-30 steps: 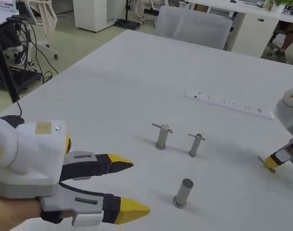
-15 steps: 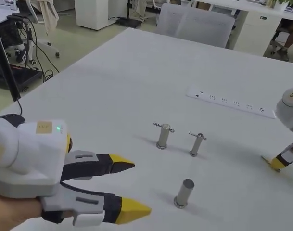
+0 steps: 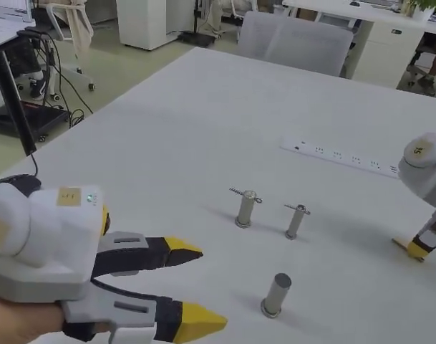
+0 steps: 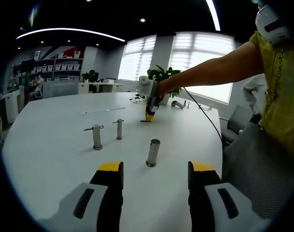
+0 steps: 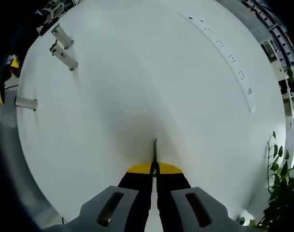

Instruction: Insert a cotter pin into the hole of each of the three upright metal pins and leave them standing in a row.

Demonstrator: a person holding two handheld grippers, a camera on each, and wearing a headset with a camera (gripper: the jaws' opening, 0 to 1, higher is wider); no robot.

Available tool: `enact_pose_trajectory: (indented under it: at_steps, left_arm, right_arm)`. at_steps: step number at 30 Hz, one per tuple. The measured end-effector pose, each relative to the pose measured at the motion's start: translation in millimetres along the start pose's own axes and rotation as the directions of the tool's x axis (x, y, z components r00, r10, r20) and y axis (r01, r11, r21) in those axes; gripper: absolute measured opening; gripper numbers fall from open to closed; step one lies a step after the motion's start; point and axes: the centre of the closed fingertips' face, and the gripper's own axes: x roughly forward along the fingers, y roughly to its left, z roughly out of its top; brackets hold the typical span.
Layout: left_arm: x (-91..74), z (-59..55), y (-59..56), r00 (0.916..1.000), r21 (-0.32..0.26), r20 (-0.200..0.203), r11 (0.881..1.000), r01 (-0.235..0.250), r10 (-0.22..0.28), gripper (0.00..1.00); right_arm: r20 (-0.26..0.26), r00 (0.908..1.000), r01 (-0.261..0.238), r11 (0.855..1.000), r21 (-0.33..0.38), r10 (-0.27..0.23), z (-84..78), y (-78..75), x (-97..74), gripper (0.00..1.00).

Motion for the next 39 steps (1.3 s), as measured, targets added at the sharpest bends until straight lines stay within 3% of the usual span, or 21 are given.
enact_pose_trajectory:
  at_steps: [2, 8, 13, 21, 28, 33, 39]
  left_arm:
    - [-0.1, 1.3, 0.0, 1.0, 0.0, 0.003, 1.0, -0.001, 0.001, 0.53]
    - [-3.8, 5.1, -0.3, 1.0, 0.012, 0.002, 1.0, -0.004, 0.004, 0.53]
    - [-4.9, 9.6, 2.5, 1.0, 0.029, 0.002, 1.0, -0.004, 0.004, 0.53]
    - [5.6, 8.4, -0.9, 0.9996, 0.047, -0.007, 0.998, 0.028, -0.028, 0.52]
    - [20.7, 1.7, -2.2, 0.9964, 0.071, -0.039, 0.994, 0.079, -0.076, 0.51]
    - [40.1, -3.2, 1.1, 0.9914, 0.078, -0.047, 0.989, 0.125, -0.122, 0.49]
    - [61.4, -14.0, 3.3, 0.982, 0.11, -0.073, 0.977, 0.181, -0.174, 0.45]
  right_arm:
    - [-0.002, 1.0, 0.007, 1.0, -0.022, -0.007, 0.1, 0.0, -0.3, 0.01]
    - [0.009, 1.0, -0.003, 1.0, 0.004, 0.003, -5.9, 3.4, -2.3, 0.0]
    - [0.012, 0.9999, -0.008, 1.0, 0.002, 0.008, -12.9, 13.2, -15.4, 0.0]
    - [0.041, 0.9991, 0.013, 0.992, -0.129, -0.008, -7.5, 52.8, -51.8, 0.01]
    - [0.034, 0.9994, 0.009, 0.977, -0.214, -0.001, -15.2, 88.9, -87.7, 0.01]
    - [0.017, 0.9998, -0.009, 0.968, -0.251, 0.014, -21.2, 115.4, -105.9, 0.01]
    - [0.008, 0.9993, -0.031, 0.958, -0.286, 0.035, -18.4, 142.0, -114.3, 0.01]
